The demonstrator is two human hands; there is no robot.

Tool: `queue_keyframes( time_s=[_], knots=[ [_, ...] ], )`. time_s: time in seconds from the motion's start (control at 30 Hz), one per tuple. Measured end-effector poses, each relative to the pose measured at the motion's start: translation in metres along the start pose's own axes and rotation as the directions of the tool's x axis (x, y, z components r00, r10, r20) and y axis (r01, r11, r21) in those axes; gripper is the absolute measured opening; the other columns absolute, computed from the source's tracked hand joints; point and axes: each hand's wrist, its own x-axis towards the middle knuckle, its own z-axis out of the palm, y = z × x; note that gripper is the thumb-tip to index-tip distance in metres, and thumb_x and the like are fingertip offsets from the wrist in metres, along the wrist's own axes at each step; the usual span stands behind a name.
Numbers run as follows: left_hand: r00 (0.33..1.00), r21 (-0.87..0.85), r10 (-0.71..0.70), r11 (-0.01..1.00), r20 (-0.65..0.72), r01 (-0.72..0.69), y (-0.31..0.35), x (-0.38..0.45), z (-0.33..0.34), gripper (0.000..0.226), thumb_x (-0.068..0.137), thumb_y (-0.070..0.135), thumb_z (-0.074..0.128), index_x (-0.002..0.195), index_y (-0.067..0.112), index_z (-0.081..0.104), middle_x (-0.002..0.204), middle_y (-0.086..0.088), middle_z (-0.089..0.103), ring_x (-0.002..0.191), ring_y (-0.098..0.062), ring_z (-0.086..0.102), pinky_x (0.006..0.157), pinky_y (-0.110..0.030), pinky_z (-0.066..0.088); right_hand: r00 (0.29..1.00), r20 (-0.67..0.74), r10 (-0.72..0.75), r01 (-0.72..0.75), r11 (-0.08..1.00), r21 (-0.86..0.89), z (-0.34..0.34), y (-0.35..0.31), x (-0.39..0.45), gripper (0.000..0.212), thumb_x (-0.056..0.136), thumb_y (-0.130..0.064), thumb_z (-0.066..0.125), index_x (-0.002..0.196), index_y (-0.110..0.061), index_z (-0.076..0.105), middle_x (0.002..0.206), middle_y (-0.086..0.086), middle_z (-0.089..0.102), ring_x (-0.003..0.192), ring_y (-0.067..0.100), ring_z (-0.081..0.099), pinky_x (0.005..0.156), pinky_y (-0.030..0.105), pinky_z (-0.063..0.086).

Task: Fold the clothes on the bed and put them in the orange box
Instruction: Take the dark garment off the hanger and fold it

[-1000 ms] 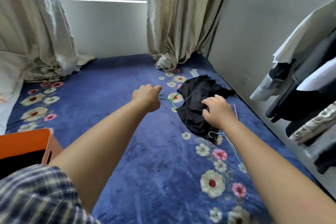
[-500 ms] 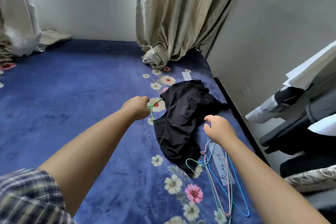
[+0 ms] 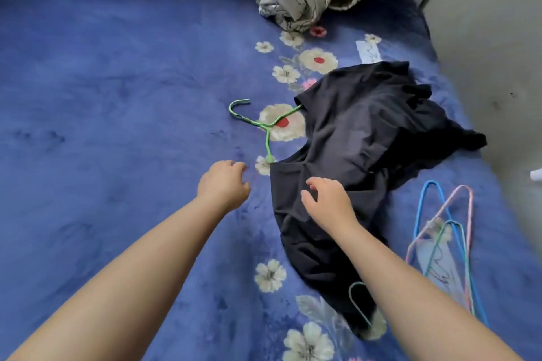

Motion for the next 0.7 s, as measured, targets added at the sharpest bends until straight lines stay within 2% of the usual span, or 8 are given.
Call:
queue_keyframes(
  time_s=[0.1, 0.2, 0.27, 0.37, 0.47, 0.53, 0.6, 0.7],
  knots=[
    [1.000, 0.207, 0.007, 0.978, -0.002, -0.006, -0.023, 0.017, 0.041, 0.059, 0.096, 0.043, 0.037, 0.147, 0.019, 0.020, 0.156, -0.007, 0.012, 0.144, -0.027, 0.001, 0.113, -0.038, 0.015, 0.999, 0.029, -0.019, 0.019, 1.000, -0.009, 0.046, -0.008, 0.021, 0.058, 0.092, -0.036, 0.051, 0.142, -0.012, 0.032, 0.135, 0.008, 0.044, 0.122, 0.029, 0.039, 0.098, 0.029, 0.030],
    [1.000, 0.194, -0.003, 0.981, 0.005, 0.001, -0.045, 0.025, 0.070, 0.066, 0.096, 0.049, 0.032, 0.150, 0.020, 0.007, 0.158, -0.006, -0.003, 0.144, -0.026, -0.007, 0.115, -0.040, 0.006, 0.997, 0.043, 0.069, -0.059, 0.977, -0.204, 0.069, -0.016, 0.034, 0.071, 0.089, -0.045, 0.052, 0.144, -0.012, 0.020, 0.135, 0.011, 0.036, 0.121, 0.031, 0.037, 0.094, 0.033, 0.036],
    [1.000, 0.146, -0.018, 0.989, 0.012, 0.016, -0.055, 0.028, 0.087, 0.067, 0.096, 0.051, 0.028, 0.150, 0.022, 0.001, 0.157, -0.003, -0.009, 0.144, -0.023, -0.010, 0.115, -0.040, -0.001, 0.998, 0.029, 0.055, -0.043, 0.951, -0.306, 0.081, -0.017, 0.043, 0.054, 0.091, -0.035, 0.050, 0.133, -0.007, 0.031, 0.129, 0.014, 0.039, 0.117, 0.031, 0.042, 0.087, 0.033, 0.041],
    [1.000, 0.039, -0.027, 0.999, 0.014, 0.026, -0.059, 0.032, 0.098, 0.078, 0.083, 0.065, 0.017, 0.149, 0.027, 0.002, 0.157, 0.002, -0.011, 0.144, -0.019, -0.014, 0.114, -0.038, -0.007, 0.998, 0.012, 0.057, -0.051, 0.953, -0.300, 0.088, -0.013, 0.057, 0.028, 0.093, -0.013, 0.041, 0.119, -0.003, 0.037, 0.123, 0.018, 0.047, 0.111, 0.033, 0.052, 0.081, 0.036, 0.043],
    [0.996, -0.101, -0.032, 0.994, 0.078, 0.040, -0.062, 0.036, 0.089, 0.089, 0.070, 0.069, 0.020, 0.149, 0.030, 0.007, 0.157, 0.006, -0.009, 0.143, -0.014, -0.014, 0.114, -0.036, -0.007, 0.995, 0.029, 0.092, -0.088, 0.990, -0.113, 0.081, -0.004, 0.059, 0.005, 0.097, -0.012, 0.036, 0.098, -0.008, 0.033, 0.113, 0.024, 0.057, 0.103, 0.039, 0.056, 0.069, 0.041, 0.036],
    [0.992, -0.241, -0.042, 0.968, 0.120, 0.070, -0.062, 0.038, 0.079, 0.081, 0.077, 0.064, 0.032, 0.148, 0.028, 0.016, 0.157, 0.006, -0.002, 0.144, -0.013, -0.009, 0.114, -0.038, -0.004, 0.998, 0.027, 0.053, -0.053, 0.998, 0.014, 0.070, 0.001, 0.055, 0.012, 0.099, -0.013, 0.035, 0.092, -0.009, 0.026, 0.101, 0.029, 0.059, 0.095, 0.043, 0.056, 0.062, 0.039, 0.024],
    [0.986, -0.517, -0.062, 0.846, 0.153, 0.134, -0.059, 0.034, 0.061, 0.079, 0.076, 0.059, 0.039, 0.146, 0.024, 0.025, 0.157, 0.004, 0.011, 0.144, -0.012, 0.001, 0.115, -0.036, 0.002, 1.000, -0.026, -0.010, 0.013, 0.996, 0.090, 0.054, -0.002, 0.046, 0.013, 0.098, -0.012, 0.036, 0.091, -0.008, 0.025, 0.092, 0.031, 0.059, 0.089, 0.046, 0.055, 0.061, 0.037, 0.019],
    [0.984, -0.815, -0.085, 0.551, 0.159, 0.180, -0.054, 0.022, 0.028, 0.060, 0.093, 0.040, 0.051, 0.145, 0.018, 0.028, 0.152, 0.001, 0.028, 0.140, -0.012, 0.024, 0.110, -0.028, 0.020, 0.989, -0.125, -0.082, 0.102, 0.980, 0.170, 0.027, -0.019, 0.033, 0.013, 0.098, -0.011, 0.037, 0.091, -0.007, 0.027, 0.089, 0.033, 0.058, 0.086, 0.048, 0.053, 0.061, 0.036, 0.017]
  ],
)
